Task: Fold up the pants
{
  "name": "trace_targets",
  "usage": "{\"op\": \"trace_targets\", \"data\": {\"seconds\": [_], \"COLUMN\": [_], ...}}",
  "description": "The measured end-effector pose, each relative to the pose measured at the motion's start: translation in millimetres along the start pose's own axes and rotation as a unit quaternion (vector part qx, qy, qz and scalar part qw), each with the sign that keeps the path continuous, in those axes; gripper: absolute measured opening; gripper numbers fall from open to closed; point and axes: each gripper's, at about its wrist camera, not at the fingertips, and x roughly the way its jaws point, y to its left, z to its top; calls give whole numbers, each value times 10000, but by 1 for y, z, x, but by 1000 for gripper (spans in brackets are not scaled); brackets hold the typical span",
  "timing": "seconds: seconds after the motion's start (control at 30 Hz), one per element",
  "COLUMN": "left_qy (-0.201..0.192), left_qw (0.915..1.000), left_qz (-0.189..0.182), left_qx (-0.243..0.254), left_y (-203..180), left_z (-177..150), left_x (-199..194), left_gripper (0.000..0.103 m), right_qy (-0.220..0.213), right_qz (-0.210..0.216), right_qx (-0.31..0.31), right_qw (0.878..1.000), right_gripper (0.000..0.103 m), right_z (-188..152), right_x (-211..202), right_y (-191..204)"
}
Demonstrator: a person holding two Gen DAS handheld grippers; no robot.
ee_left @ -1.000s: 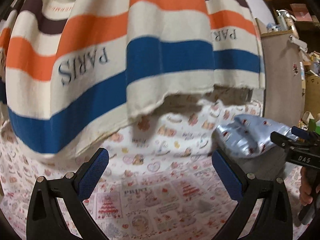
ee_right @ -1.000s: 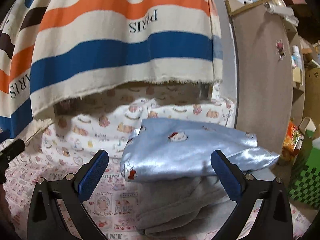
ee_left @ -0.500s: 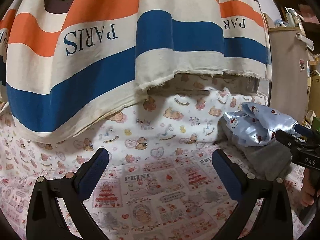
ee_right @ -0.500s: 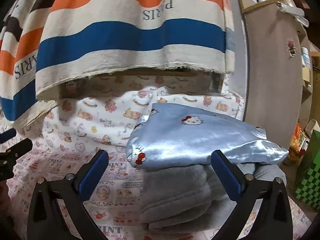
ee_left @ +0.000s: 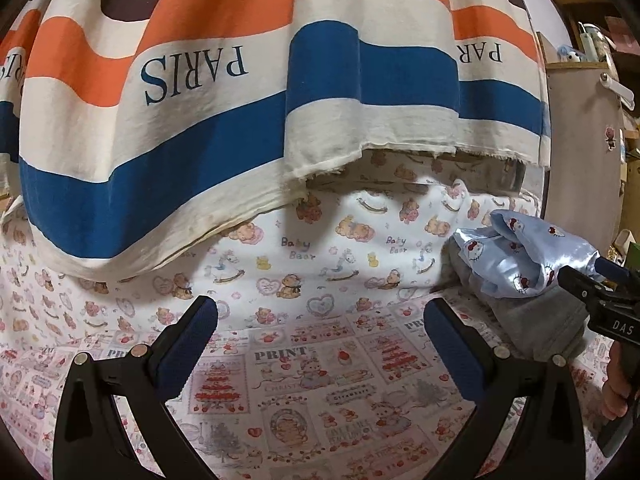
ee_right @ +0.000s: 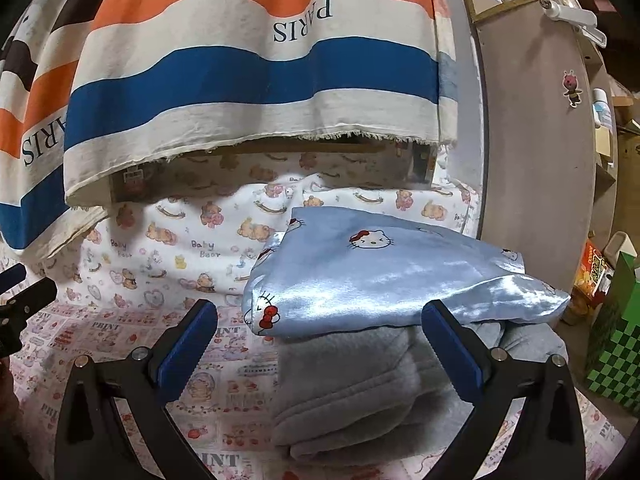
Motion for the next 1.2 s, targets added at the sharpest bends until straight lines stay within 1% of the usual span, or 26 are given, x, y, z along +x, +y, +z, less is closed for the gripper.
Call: {"op": "trace_targets", "data": {"seconds": [0.13, 0.37, 0.8, 1.2], "left_qy": [3, 20, 32, 22], "left_qw": [9999, 10000, 9999, 9999], "left_qz": [-24, 54, 52, 27], "left_qx": [111, 69, 158, 125], "left_y": [-3, -3, -5, -5], "left_z": [0, 0, 0, 0], "left_x": [-1, 1, 2, 2], "left_gripper": [102, 102, 102, 102], "right_qy": [-30, -21, -13, -9], "right_qz": [22, 44, 53, 46], "right_qx": [-53, -81, -131, -142], "right_qw": [10000, 10000, 9999, 9999], "right_gripper": [102, 102, 102, 102], "right_z": [-1, -1, -2, -2], "right_x": [-2, -3, -7, -6], "right_y": [1, 2, 5, 4]}}
